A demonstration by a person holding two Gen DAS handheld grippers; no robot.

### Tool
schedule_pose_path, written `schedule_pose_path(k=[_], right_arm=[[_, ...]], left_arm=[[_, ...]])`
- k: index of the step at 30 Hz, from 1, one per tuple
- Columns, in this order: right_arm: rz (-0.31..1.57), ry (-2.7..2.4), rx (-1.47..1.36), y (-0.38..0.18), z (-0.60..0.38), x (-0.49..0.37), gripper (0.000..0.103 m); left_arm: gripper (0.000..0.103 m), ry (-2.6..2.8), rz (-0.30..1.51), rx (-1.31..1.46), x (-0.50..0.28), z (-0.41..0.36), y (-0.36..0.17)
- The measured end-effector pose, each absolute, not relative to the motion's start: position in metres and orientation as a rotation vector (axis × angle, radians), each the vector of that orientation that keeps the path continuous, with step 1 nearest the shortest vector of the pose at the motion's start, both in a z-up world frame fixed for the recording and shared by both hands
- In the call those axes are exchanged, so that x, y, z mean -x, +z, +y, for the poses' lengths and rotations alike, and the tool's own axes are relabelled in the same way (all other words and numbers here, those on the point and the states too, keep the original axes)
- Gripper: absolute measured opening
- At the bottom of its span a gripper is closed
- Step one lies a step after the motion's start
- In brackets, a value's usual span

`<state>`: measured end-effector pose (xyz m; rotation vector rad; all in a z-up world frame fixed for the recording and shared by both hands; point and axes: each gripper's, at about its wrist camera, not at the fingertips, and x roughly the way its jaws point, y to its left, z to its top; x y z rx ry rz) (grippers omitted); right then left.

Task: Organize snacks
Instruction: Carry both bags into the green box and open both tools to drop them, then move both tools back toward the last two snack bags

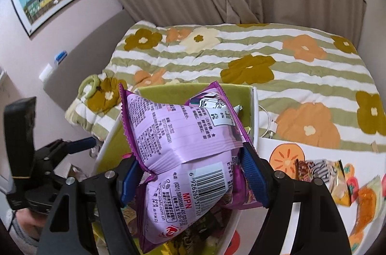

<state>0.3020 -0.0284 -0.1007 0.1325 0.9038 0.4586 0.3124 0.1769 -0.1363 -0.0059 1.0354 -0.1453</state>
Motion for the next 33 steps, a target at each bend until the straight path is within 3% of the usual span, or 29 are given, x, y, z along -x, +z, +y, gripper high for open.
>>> schedule_pose_path(k=[6, 8, 11, 33], right_arm=[[0.923, 0.483, -0.101, -0.110, -0.017, -0.313, 0.077], [0.931, 0.473, -0.077, -0.116, -0.014, -0.317, 0.091], [0.911, 0.489, -0.062, -0.117, -0.013, -0.314, 0.102], [0.798, 0.461, -0.067, -0.074, -0.017, -0.259, 0.102]], left_arm=[[0.102, -0.101, 1.056, 0.000, -0.314, 0.179, -0.141], [0.102, -0.095, 1.067, 0.020, -0.311, 0.181, -0.144], [0.102, -0.075, 1.080, 0.024, -0.304, 0.182, -0.149], [0.102, -0.030, 0.960, 0.022, -0.247, 0.197, -0.103]])
